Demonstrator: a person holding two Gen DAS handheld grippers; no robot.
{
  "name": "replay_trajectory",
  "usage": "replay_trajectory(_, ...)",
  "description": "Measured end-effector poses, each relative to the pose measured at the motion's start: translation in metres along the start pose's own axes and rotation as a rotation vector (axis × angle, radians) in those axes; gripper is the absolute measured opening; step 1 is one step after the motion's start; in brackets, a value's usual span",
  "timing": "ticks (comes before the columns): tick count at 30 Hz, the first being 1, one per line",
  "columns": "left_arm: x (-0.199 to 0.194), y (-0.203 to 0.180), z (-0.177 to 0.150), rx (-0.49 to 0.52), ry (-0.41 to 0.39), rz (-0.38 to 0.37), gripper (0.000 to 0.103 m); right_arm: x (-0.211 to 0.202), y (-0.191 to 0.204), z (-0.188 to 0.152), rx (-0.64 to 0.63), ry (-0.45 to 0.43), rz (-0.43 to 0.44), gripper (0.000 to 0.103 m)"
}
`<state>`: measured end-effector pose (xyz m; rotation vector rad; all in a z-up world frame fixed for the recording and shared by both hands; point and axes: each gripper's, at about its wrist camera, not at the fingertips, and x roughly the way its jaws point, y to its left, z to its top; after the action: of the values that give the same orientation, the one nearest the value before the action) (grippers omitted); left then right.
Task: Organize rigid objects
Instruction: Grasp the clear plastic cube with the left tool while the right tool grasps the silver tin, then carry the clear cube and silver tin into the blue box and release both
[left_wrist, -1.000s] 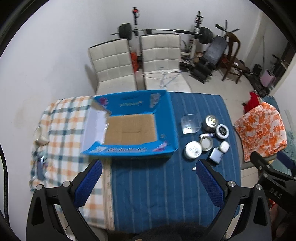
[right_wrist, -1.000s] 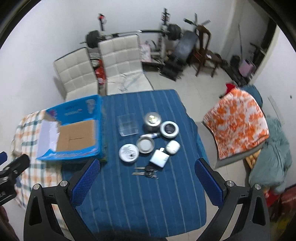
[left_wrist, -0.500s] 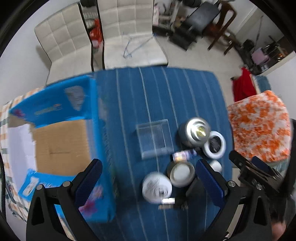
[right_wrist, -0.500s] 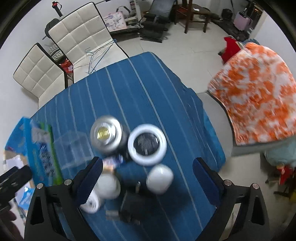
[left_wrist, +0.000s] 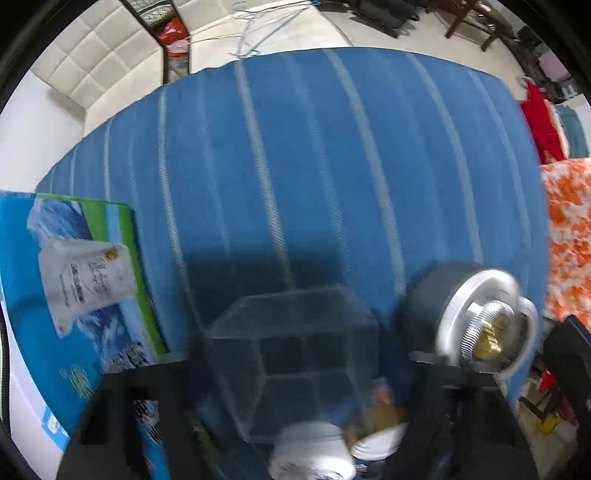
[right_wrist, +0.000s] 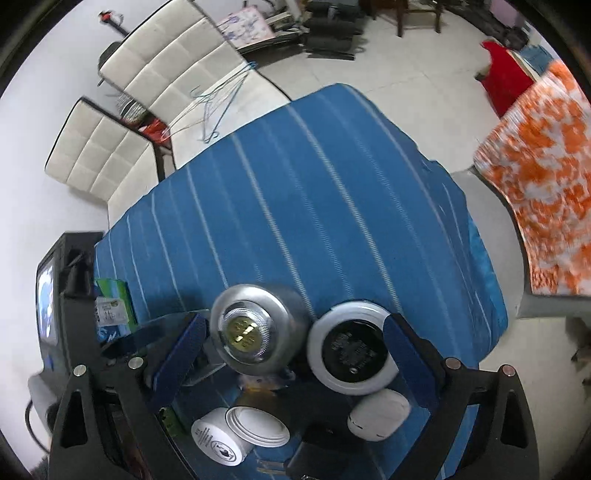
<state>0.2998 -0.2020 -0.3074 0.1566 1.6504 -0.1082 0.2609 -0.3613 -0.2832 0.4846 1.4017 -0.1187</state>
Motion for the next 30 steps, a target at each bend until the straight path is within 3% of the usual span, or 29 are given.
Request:
replay_trajectory(12, -0.002, 0.058, 0.032, -0.081, 0.011, -0.053, 0.063, 0.044, 0.041, -0.018, -0.19, 0.082, -0.067, 0.099)
replay_trajectory(14, 0.002, 0.064, 0.035, -0.076, 0.01, -0.047, 0.063, 0.051, 0.05, -0.017, -0.22, 0.061, -0.114, 0.099)
replay_trajectory(17, 0.01, 0.059, 0.035, -0.069, 0.009, -0.04, 0.063, 0.059, 0.064, -0.015, -0.279, 0.039, -0.18, 0.093)
replay_trajectory(19, 0.012, 0.059, 0.036, -0.065, 0.01, -0.034, 0.063, 0.072, 0.068, -0.012, -0.286, 0.08, -0.19, 0.075)
replay_trajectory(30, 0.016, 0.035, 0.041, -0.05, -0.015, -0.002, 0.062, 0.084, 0.072, -0.008, -0.263, 0.106, -0.253, 0.073)
